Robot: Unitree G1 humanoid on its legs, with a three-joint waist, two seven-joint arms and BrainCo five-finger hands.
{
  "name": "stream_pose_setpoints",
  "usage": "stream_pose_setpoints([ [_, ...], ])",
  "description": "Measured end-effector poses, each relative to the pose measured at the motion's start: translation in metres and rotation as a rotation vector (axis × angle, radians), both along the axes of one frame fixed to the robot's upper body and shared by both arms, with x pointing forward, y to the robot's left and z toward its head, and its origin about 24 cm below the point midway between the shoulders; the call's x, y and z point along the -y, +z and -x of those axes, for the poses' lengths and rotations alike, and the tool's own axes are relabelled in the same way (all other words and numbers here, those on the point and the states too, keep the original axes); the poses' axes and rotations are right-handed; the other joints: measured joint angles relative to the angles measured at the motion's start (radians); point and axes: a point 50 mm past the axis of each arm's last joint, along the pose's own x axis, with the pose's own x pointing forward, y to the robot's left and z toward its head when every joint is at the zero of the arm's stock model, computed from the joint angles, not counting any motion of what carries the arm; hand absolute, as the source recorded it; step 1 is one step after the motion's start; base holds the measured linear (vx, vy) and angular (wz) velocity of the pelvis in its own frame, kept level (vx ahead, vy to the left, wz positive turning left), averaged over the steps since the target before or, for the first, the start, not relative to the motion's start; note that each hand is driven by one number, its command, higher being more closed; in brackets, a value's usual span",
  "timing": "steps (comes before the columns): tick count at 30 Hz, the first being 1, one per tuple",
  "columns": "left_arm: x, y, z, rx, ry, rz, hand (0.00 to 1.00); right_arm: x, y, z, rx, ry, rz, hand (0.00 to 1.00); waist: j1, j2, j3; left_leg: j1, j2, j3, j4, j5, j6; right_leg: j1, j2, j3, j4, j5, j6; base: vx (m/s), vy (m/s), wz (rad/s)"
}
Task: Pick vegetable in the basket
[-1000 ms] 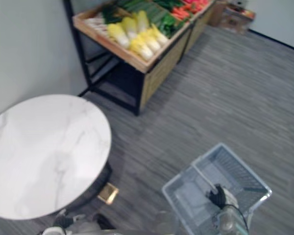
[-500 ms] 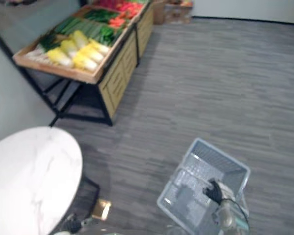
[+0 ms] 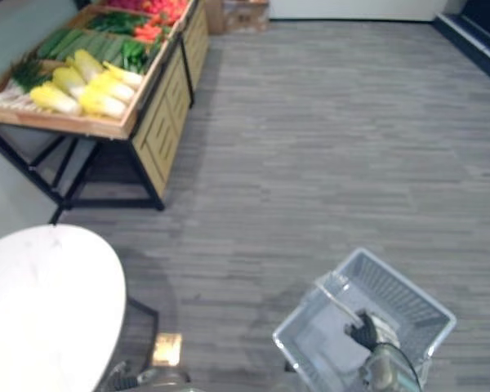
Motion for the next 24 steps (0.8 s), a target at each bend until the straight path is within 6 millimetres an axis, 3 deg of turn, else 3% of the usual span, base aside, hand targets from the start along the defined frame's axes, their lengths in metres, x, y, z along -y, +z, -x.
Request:
stream_pose_setpoints([
  [7,0.000,0.000,0.001,-0.010,-0.035,-0.007,0.00,-0.003,-0.006,0.002,-0.028,0.010,-0.011,1.00,0.003,-0.010,-0.005,-0.001,-0.001,0.033,-0.036,0.011,-0.007,-0.016,0.008,0.040,-0.067,0.056,0.001,0.00,-0.003,-0.21],
  [10,0.000,0.000,-0.002,-0.002,-0.049,-0.009,0.00,-0.001,-0.008,0.002,-0.044,-0.006,-0.009,1.00,0.013,-0.013,-0.003,-0.023,-0.002,0.030,0.047,-0.054,0.005,-0.033,0.006,0.056,-0.019,0.030,0.005,0.06,0.045,-0.14],
  [13,0.000,0.001,-0.007,0.003,-0.096,-0.018,0.00,0.002,-0.008,0.004,-0.033,-0.040,-0.003,1.00,0.024,-0.020,0.003,-0.033,-0.023,-0.002,0.102,-0.124,0.036,-0.127,-0.005,0.057,0.216,-0.018,0.005,0.02,0.086,-0.09],
  [15,-0.006,0.003,-0.008,0.002,-0.130,-0.038,0.00,0.001,-0.006,0.001,-0.001,-0.062,0.000,1.00,0.006,-0.038,0.024,0.006,-0.040,-0.012,0.106,-0.138,0.057,-0.259,-0.016,0.055,0.546,0.024,-0.080,0.05,0.114,0.15],
  [16,-0.011,0.004,-0.009,0.007,-0.134,-0.051,0.00,-0.002,-0.008,0.001,0.002,-0.063,-0.009,1.00,-0.004,-0.044,0.050,0.060,-0.043,-0.024,0.091,-0.142,0.078,-0.311,-0.022,0.064,0.687,0.078,-0.105,0.11,0.061,0.19],
  [17,-0.012,0.005,-0.008,0.007,-0.133,-0.055,0.00,-0.005,-0.011,0.004,-0.007,-0.066,-0.022,1.00,-0.003,-0.049,0.050,0.086,-0.041,-0.022,0.091,-0.155,0.086,-0.329,-0.017,0.053,0.733,0.033,-0.101,0.15,0.047,0.09],
  [18,-0.017,0.006,-0.009,0.008,-0.133,-0.067,0.00,-0.012,-0.013,0.003,-0.006,-0.056,-0.039,1.00,-0.004,-0.061,0.056,0.104,-0.034,-0.021,0.088,-0.165,0.090,-0.348,0.000,0.018,0.707,-0.032,-0.108,0.13,0.032,-0.01],
  [20,-0.021,0.008,-0.017,0.026,-0.139,-0.080,0.00,-0.017,-0.015,0.003,-0.007,-0.035,-0.052,1.00,-0.007,-0.066,0.060,0.110,-0.026,-0.023,0.060,-0.166,0.090,-0.365,0.040,-0.023,0.546,-0.038,-0.110,0.22,-0.022,0.10],
  [22,-0.018,0.011,-0.030,0.064,-0.146,-0.077,0.00,-0.016,-0.014,0.002,-0.002,-0.039,-0.048,1.00,-0.015,-0.064,0.071,0.146,-0.028,-0.023,0.009,-0.153,0.071,-0.345,0.076,-0.040,0.182,0.021,-0.091,0.42,-0.119,0.26],
  [24,-0.016,0.012,-0.036,0.089,-0.142,-0.073,0.00,-0.014,-0.012,-0.001,0.009,-0.046,-0.045,1.00,-0.031,-0.070,0.085,0.200,-0.041,-0.032,-0.033,-0.155,0.065,-0.317,0.074,-0.021,0.024,0.071,-0.084,0.40,-0.158,0.41],
])
